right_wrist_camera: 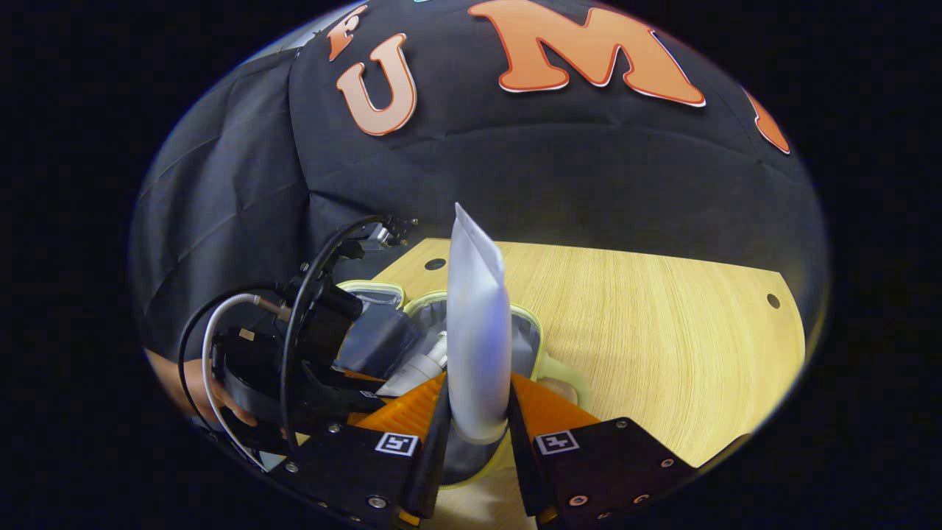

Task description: First open the suitcase, pack the skin care products into it, and then close the suitcase.

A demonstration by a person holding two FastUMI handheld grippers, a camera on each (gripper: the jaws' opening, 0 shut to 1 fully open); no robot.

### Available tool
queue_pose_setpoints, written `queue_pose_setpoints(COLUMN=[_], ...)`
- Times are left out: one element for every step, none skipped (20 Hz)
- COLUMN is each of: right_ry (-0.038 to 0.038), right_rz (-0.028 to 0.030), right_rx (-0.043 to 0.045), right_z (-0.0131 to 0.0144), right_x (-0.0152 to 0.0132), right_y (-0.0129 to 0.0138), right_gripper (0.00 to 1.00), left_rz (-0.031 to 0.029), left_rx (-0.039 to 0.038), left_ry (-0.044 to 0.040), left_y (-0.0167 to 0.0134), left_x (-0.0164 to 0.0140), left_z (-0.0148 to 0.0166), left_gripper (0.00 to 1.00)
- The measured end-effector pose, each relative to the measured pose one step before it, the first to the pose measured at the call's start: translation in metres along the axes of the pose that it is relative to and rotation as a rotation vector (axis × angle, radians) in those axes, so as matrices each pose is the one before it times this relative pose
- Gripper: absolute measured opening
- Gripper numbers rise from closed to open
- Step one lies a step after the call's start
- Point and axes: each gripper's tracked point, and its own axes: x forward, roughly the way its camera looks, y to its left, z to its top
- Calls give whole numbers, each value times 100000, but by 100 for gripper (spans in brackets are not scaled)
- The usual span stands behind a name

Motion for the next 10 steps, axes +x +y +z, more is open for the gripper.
queue_pose_setpoints(right_ry=[864, 1494, 1528, 1721, 1134, 940, 1357, 1841, 1584, 1911], right_rz=[167, 712, 72, 672, 10, 434, 470, 855, -100, 302], right_rx=[108, 191, 471, 653, 497, 344, 863, 1011, 889, 379], right_z=[-115, -345, -210, -555, -330, -163, -200, -345, -235, -482], right_x=[191, 242, 216, 177, 176, 90, 219, 223, 280, 155], right_y=[51, 115, 7, 16, -34, 68, 248, 199, 80, 106], right_gripper=[43, 44, 44, 44, 44, 44, 44, 44, 44, 44], left_rz=[-4, 134, -1075, -577, -430, -370, -51, 483, 655, 1433], left_rx=[-97, 568, 81, -315, -910, -415, -225, 257, 154, 768], left_ry=[345, 450, -694, -590, -1469, -918, -1937, -2154, -3067, -3559], left_y=[-40, 33, 27, 159, 25, 8, 203, 315, 448, 606], left_x=[118, -27, -104, 37, -322, -554, -940, -878, -928, -978], left_z=[-92, -7, 206, 19, 68, 4, 120, 195, 398, 634], left_gripper=[61, 63, 62, 63, 65, 65, 65, 64, 62, 62])
